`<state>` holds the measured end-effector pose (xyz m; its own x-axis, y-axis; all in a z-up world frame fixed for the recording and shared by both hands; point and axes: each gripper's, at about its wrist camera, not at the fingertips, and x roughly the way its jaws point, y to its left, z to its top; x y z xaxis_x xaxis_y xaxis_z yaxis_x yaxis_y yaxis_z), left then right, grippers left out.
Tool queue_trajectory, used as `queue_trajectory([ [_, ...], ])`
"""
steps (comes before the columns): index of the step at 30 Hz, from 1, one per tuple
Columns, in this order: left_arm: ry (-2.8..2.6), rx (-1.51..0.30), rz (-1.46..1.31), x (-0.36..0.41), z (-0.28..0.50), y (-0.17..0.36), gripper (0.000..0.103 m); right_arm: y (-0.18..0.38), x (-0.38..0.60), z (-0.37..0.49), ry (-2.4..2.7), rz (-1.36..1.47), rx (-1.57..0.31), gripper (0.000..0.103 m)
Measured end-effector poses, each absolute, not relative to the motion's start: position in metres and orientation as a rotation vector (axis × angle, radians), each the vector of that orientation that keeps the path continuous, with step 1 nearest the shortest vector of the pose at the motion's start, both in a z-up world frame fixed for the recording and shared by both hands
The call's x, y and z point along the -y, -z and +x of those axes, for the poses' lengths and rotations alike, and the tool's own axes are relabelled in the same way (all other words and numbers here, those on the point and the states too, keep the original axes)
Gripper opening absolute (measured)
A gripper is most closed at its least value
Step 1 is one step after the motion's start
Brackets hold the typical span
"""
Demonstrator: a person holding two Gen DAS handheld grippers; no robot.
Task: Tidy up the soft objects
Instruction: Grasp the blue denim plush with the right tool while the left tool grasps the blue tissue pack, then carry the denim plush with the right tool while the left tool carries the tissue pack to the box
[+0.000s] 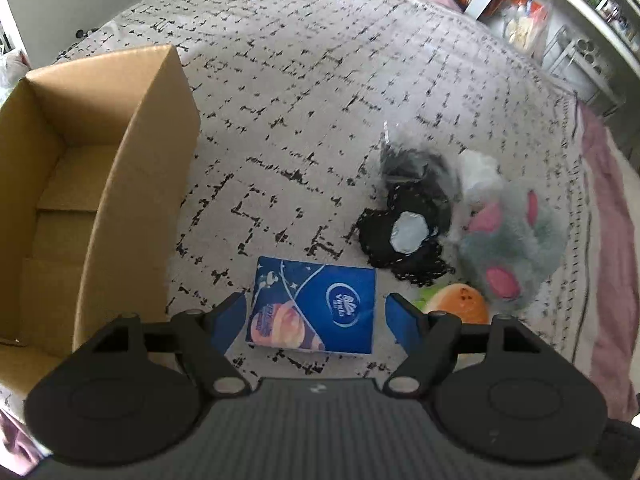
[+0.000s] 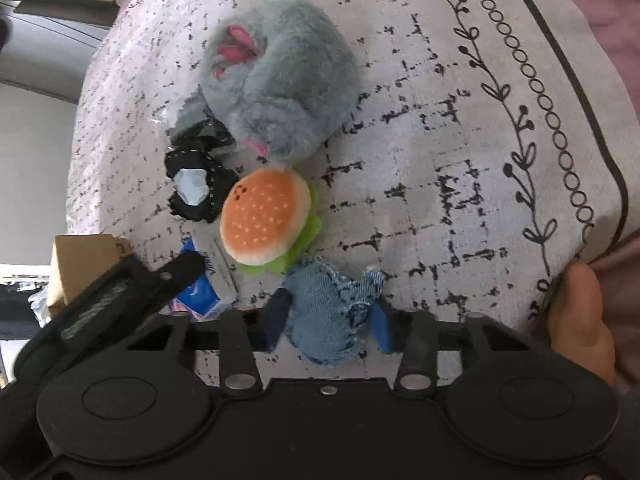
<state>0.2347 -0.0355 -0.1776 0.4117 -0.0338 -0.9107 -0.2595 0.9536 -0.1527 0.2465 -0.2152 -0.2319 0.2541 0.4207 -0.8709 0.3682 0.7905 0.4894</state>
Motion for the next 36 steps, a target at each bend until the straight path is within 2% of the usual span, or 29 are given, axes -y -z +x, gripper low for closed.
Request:
queue_trajectory([
  [3,-0.16,-1.155,-0.272,0.036,0.239,0.185,0.076,0.232,0.215,0.247,-0.052,0.745,-1.33,0.026],
  [13,-0.196,-1.192,-0.28,0.037,0.24,0.2,0.077,0.22,0.22,0.244,-0.071,0.771,-1.239,0.025],
  [16,-0.195,-1.181,-0.295,0.036,0.236,0.2,0.076,0.216,0.228,0.239,-0.072,0.766,-1.216,0.025],
  [17,-0.194,-1.176,-0.302,0.035,0.234,0.199,0.072,0.214,0.228,0.239,-0.074,0.761,-1.205,0.025],
  [36,-0.119,-1.029,-0.377,0.023,0.189,0.128,0.071,0.17,0.219,0.215,-0.139,0.643,-1.022,0.025],
])
